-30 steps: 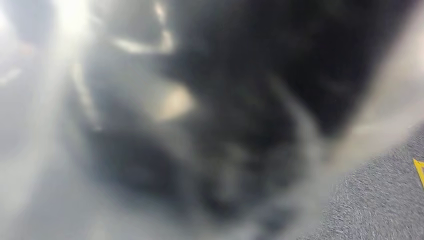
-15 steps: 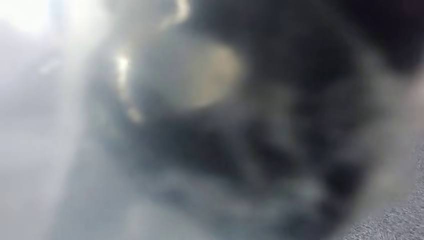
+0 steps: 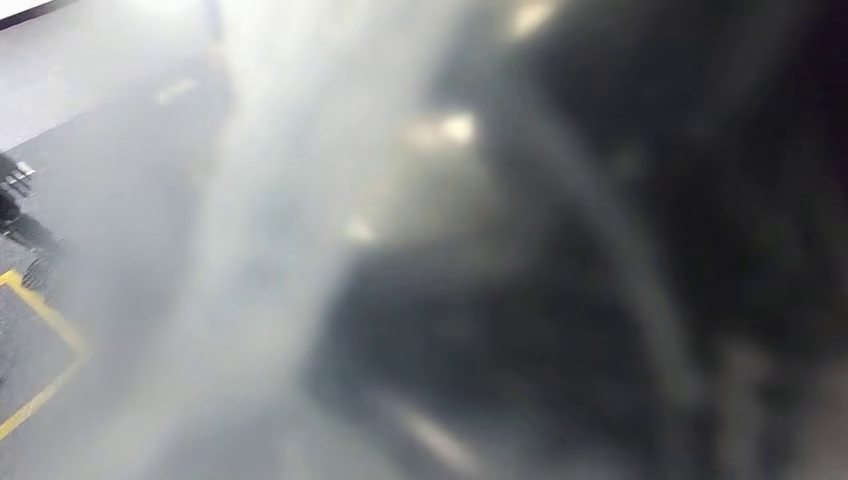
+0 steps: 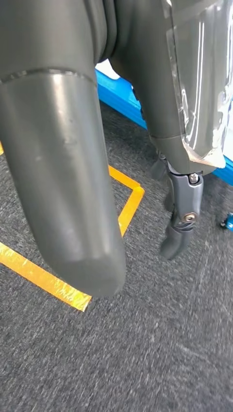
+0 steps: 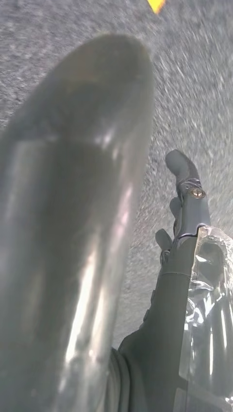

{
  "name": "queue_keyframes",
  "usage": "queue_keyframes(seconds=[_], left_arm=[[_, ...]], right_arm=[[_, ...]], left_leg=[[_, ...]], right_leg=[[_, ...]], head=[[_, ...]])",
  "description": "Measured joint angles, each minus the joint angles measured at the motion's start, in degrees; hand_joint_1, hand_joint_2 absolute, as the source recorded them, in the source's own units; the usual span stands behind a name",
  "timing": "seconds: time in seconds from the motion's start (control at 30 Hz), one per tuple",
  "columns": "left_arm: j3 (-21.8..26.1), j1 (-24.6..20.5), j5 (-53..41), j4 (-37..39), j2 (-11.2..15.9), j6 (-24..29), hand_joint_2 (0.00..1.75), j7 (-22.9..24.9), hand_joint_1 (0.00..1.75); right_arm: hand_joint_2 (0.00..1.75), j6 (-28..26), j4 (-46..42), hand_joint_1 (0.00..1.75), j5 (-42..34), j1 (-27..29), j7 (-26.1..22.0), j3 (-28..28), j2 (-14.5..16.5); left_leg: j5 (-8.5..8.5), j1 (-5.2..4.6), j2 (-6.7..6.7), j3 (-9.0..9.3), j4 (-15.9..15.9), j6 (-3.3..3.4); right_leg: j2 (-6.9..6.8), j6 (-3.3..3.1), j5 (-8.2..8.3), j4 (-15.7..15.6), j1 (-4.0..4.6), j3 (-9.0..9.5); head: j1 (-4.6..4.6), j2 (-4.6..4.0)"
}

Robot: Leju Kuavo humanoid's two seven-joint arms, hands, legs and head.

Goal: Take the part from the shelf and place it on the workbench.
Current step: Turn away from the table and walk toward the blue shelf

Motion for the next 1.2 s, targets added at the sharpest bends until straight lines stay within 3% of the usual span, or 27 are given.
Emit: queue_keyframes(seconds=[0.07,0.1,0.13,0.2,0.27,0.3,0.37,0.43,0.5,0.57,0.6,0.63,0.67,0.73,0.8,0.87,0.9,0.97,1.03,1.1,1.13,1.2], left_arm=[[0.0,0.0,0.0,0.0,0.0,0.0,0.0,0.0,0.0],[0.0,0.1,0.0,0.0,0.0,0.0,0.0,0.0,0.0],[0.0,0.2,0.0,0.0,0.0,0.0,0.0,0.0,0.0],[0.0,0.2,0.0,0.0,0.0,-0.1,0.0,0.0,0.0],[0.0,0.2,0.1,0.0,0.0,-0.3,0.0,0.1,0.0],[0.0,0.2,0.2,0.0,0.0,-0.4,0.0,0.1,0.0],[0.0,0.4,0.3,0.0,0.1,-0.4,0.0,0.2,0.0],[0.0,0.5,0.3,0.0,0.2,-0.4,0.0,0.2,0.0],[0.0,0.4,0.3,0.0,0.3,-0.5,0.0,0.2,0.0],[0.0,0.3,0.3,0.0,0.3,-0.5,0.0,0.2,0.0],[0.0,0.4,0.4,0.0,0.3,-0.5,0.0,0.2,0.0],[0.0,0.4,0.4,0.0,0.3,-0.5,0.0,0.2,0.0],[0.0,0.4,0.4,0.0,0.3,-0.5,0.0,0.2,0.0],[0.0,0.3,0.5,0.0,0.4,-0.5,0.0,0.2,0.0],[0.0,0.1,0.5,0.0,0.4,-0.5,0.0,0.2,0.0],[0.0,0.1,0.4,0.1,0.4,-0.4,0.0,0.1,0.0],[0.0,0.2,0.4,0.1,0.4,-0.3,0.0,0.1,0.0],[0.0,0.3,0.1,0.2,0.3,-0.3,0.0,0.1,0.0],[0.0,0.2,0.0,0.2,0.2,-0.2,0.0,0.1,0.0],[-0.1,0.2,-0.1,0.2,0.1,-0.3,0.0,0.1,0.0],[-0.1,0.3,-0.2,0.2,0.1,-0.3,0.0,0.1,0.0],[-0.1,0.3,-0.3,0.3,0.0,-0.3,0.0,0.1,0.0]], right_arm=[[0.0,0.4,0.0,0.0,-0.1,0.1,0.0,0.0,0.0],[0.0,0.5,0.0,0.0,-0.1,0.2,0.0,0.0,0.0],[0.0,0.5,0.0,0.0,-0.2,0.2,0.0,0.0,0.0],[0.0,0.6,0.0,0.0,-0.1,0.1,0.0,0.0,-0.1],[0.0,0.8,0.0,0.0,0.1,0.0,0.0,0.0,-0.1],[0.0,0.9,0.1,0.0,0.2,0.0,0.0,0.0,-0.1],[0.0,1.0,0.1,0.0,0.3,-0.2,0.0,0.0,-0.1],[0.0,1.1,0.1,0.0,0.4,-0.3,0.0,0.0,-0.1],[0.0,1.2,0.1,0.0,0.4,-0.2,0.0,0.0,-0.1],[0.0,1.3,0.1,0.0,0.4,0.0,0.0,0.0,-0.1],[0.0,1.3,0.1,0.0,0.5,0.0,0.0,0.0,-0.2],[0.0,1.4,0.1,0.0,0.5,-0.1,0.0,0.0,-0.2],[0.0,1.4,0.1,0.0,0.6,-0.1,0.1,0.0,-0.1],[0.0,1.5,0.1,0.0,0.7,-0.3,0.3,0.1,-0.1],[0.0,1.5,0.1,0.0,0.7,-0.3,0.3,0.1,-0.1],[0.0,1.5,0.1,0.0,0.7,-0.3,0.4,0.1,-0.2],[0.0,1.5,0.1,0.0,0.7,-0.4,0.4,0.1,-0.2],[0.0,1.5,0.1,0.0,0.5,-0.3,0.4,0.2,-0.1],[0.0,1.5,0.1,0.0,0.2,0.0,0.3,0.2,-0.1],[0.0,1.5,0.1,0.0,-0.2,0.4,0.3,0.2,-0.2],[0.0,1.5,0.1,0.0,-0.3,0.5,0.2,0.2,-0.2],[0.0,1.5,0.1,0.0,-0.5,0.8,0.1,0.2,-0.2]], left_leg=[[0.13,-0.07,-1.52,-0.27,0.0,0.14],[0.19,-0.08,-2.31,-0.3,0.0,0.15],[0.24,-0.08,-3.12,-0.26,0.1,0.11],[0.36,-0.07,-4.67,-0.16,0.1,-0.13],[0.48,-0.24,-5.97,-0.31,0.2,-0.64],[0.58,-0.3,-6.48,-0.48,0.2,-0.98],[0.77,-0.21,-7.25,-0.83,0.2,-1.66],[-0.45,-0.23,-5.27,-1.85,1.9,-2.22],[-4.17,-0.23,-1.91,-4.95,8.3,-2.69],[-7.35,0.01,-0.72,-8.58,15.8,-3.12],[-7.44,0.12,-0.54,-9.22,17.2,-3.26],[-6.5,0.22,-0.3,-8.68,16.4,-3.33],[-4.82,0.29,0.19,-6.94,13.3,-3.34],[-1.75,0.23,2.91,-2.2,5.2,-3.15],[-0.86,-0.09,4.54,0.04,1.1,-2.64],[-0.78,-0.51,3.23,-0.17,0.8,-1.9],[-0.58,-0.49,2.54,-0.16,0.6,-1.48],[-0.05,-0.21,1.09,-0.15,0.1,-0.65],[0.24,-0.07,-0.46,-0.35,0.0,-0.23],[0.34,-0.1,-2.26,-0.53,0.0,-0.14],[0.37,-0.09,-3.19,-0.51,0.0,-0.17],[0.41,-0.04,-4.93,-0.37,0.1,-0.33]], right_leg=[[1.12,0.07,-2.43,7.1,-0.04,-3.45],[1.26,0.37,-2.3,7.9,-0.05,-3.9],[1.43,0.81,-1.13,6.1,-0.09,-3.13],[3.1,1.46,2.53,-2.5,-0.29,0.74],[4.76,1.17,4.74,-8.6,-0.31,3.41],[5.05,0.81,4.96,-9.5,-0.21,3.8],[3.85,0.03,5.24,-9.5,-0.2,3.9],[2.6,-0.91,5.58,-9.7,-0.51,4.02],[1.11,-1.66,5.64,-9.9,-0.49,3.98],[-0.53,-1.97,5.55,-9.9,-0.25,3.9],[-1.33,-2.02,5.5,-9.9,-0.18,3.87],[-2.09,-2.02,5.41,-9.8,-0.16,3.85],[-2.81,-1.99,5.29,-9.8,-0.17,3.87],[-4.1,-1.62,4.87,-9.7,0.12,4.25],[-5.29,-0.97,4.44,-9.5,0.5,4.75],[-6.61,-0.35,4.26,-9.7,0.54,5.21],[-6.58,-0.04,4.05,-9.5,0.37,5.33],[-3.71,0.19,2.13,-6.6,0.16,4.06],[0.17,-0.19,-1.38,1.0,-0.03,0.46],[1.25,-0.11,-3.19,7.2,-0.09,-2.69],[1.37,0.26,-2.61,7.2,-0.14,-2.91],[2.36,1.28,0.89,0.7,-0.42,-0.35]], head=[[0.03,0.0],[0.02,0.0],[0.02,0.0],[0.04,0.0],[0.0,0.0],[-0.02,0.0],[-0.06,0.0],[-0.19,0.0],[-0.43,0.0],[-0.55,0.0],[-0.55,0.0],[-0.55,0.0],[-0.55,0.0],[-0.56,0.0],[-0.5,0.0],[-0.34,0.0],[-0.27,0.0],[-0.24,0.0],[-0.16,0.0],[-0.14,0.0],[-0.14,0.0],[-0.14,0.0]])
